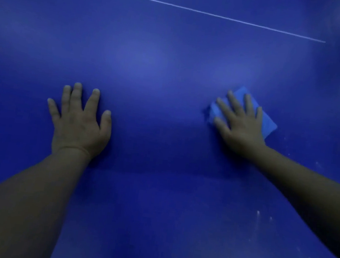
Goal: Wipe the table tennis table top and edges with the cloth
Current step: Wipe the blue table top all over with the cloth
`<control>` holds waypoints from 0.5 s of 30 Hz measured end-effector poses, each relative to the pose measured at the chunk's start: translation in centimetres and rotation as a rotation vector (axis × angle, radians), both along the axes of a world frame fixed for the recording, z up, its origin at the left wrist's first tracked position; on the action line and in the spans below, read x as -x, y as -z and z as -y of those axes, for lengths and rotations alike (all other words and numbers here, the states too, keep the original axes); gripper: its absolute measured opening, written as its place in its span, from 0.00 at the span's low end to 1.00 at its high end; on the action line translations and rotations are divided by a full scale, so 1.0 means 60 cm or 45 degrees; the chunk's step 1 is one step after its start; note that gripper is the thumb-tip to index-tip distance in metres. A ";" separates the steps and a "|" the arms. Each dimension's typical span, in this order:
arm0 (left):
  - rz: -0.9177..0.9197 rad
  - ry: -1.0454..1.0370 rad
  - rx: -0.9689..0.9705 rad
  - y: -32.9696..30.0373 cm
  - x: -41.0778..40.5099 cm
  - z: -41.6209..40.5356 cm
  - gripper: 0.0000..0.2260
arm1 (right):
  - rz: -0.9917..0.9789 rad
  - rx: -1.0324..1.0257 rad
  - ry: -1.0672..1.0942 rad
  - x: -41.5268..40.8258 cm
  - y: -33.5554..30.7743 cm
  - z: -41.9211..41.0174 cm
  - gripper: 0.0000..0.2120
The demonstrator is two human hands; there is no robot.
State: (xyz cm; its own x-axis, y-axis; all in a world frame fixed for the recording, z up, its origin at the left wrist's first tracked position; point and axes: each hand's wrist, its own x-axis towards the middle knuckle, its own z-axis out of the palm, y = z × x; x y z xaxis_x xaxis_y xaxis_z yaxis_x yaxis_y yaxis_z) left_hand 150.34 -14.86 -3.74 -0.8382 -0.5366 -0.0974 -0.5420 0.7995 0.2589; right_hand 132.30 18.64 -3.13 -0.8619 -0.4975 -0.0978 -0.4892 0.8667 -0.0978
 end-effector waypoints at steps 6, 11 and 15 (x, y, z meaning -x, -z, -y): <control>0.034 0.055 -0.141 -0.009 0.001 0.017 0.37 | -0.045 -0.028 0.080 -0.156 0.011 -0.002 0.31; -0.072 0.186 -0.197 -0.014 -0.070 -0.004 0.36 | -0.020 0.005 -0.406 -0.427 0.004 -0.101 0.28; -0.190 0.473 -0.113 -0.006 -0.207 -0.059 0.32 | -0.010 -0.086 -0.385 -0.356 0.004 -0.135 0.29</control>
